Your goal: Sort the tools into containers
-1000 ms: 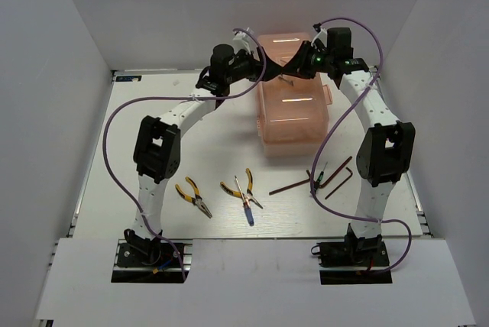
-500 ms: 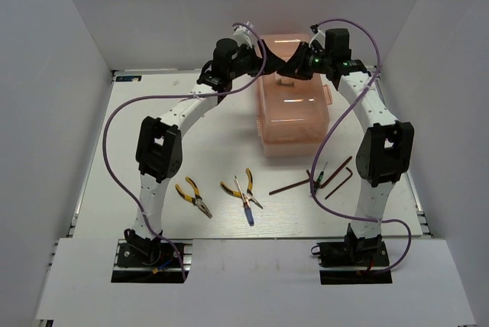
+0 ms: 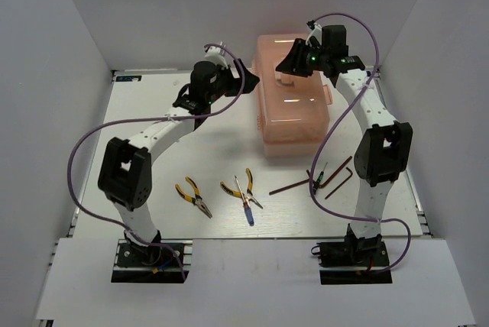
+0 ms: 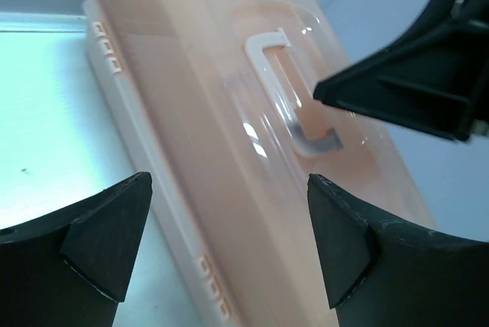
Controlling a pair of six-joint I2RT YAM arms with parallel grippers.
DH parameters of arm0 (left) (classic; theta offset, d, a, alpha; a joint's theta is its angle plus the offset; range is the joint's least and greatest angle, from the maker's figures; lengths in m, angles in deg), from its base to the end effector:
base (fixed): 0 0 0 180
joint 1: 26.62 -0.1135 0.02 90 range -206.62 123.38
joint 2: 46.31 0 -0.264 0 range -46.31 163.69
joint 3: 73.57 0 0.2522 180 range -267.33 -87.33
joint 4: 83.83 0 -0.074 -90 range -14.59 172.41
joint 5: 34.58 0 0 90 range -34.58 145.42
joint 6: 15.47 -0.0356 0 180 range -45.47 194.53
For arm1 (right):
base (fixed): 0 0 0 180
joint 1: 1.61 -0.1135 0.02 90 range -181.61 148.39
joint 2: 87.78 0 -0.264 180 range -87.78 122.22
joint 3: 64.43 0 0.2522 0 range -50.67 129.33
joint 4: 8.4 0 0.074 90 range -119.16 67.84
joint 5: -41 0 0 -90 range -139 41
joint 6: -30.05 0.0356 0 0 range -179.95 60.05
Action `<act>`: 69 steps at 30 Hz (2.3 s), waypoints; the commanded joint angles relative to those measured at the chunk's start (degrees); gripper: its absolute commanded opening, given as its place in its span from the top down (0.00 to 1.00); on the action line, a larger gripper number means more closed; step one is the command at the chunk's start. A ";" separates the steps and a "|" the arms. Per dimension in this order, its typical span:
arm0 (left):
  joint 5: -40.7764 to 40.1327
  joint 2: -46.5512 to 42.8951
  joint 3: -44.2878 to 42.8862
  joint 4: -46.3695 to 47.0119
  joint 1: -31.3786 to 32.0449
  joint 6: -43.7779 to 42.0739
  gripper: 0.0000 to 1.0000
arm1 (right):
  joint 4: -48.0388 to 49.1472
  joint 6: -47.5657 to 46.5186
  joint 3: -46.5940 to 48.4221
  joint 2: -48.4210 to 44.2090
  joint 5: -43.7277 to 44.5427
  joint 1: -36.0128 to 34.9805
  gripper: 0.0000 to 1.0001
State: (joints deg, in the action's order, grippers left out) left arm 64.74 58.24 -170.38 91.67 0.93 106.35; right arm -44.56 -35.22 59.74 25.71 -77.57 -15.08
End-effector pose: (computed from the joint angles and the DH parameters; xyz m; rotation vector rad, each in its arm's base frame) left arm 0.3900 -0.2100 0.3119 0.0531 1.8698 -0.8775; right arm 0.4512 0.1256 0.3571 -0.1270 2.0760 0.9182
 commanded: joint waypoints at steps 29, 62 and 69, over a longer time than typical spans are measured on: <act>6.93 -13.69 10.02 9.46 0.05 -6.95 0.06 | 2.09 3.13 0.16 1.65 -6.13 -2.08 0.72; 7.82 16.91 -25.40 -2.75 0.57 14.50 0.14 | 7.36 11.30 -0.64 2.44 -12.82 -0.33 0.75; 7.82 21.22 -32.88 -8.28 0.57 15.74 0.21 | 7.62 11.22 -1.86 1.91 -13.26 -0.32 0.76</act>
State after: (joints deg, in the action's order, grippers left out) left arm 73.29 79.88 -200.34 86.68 1.26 120.51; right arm -40.38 -25.54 58.14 28.33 -85.88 -14.73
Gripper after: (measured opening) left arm 0.800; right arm 0.239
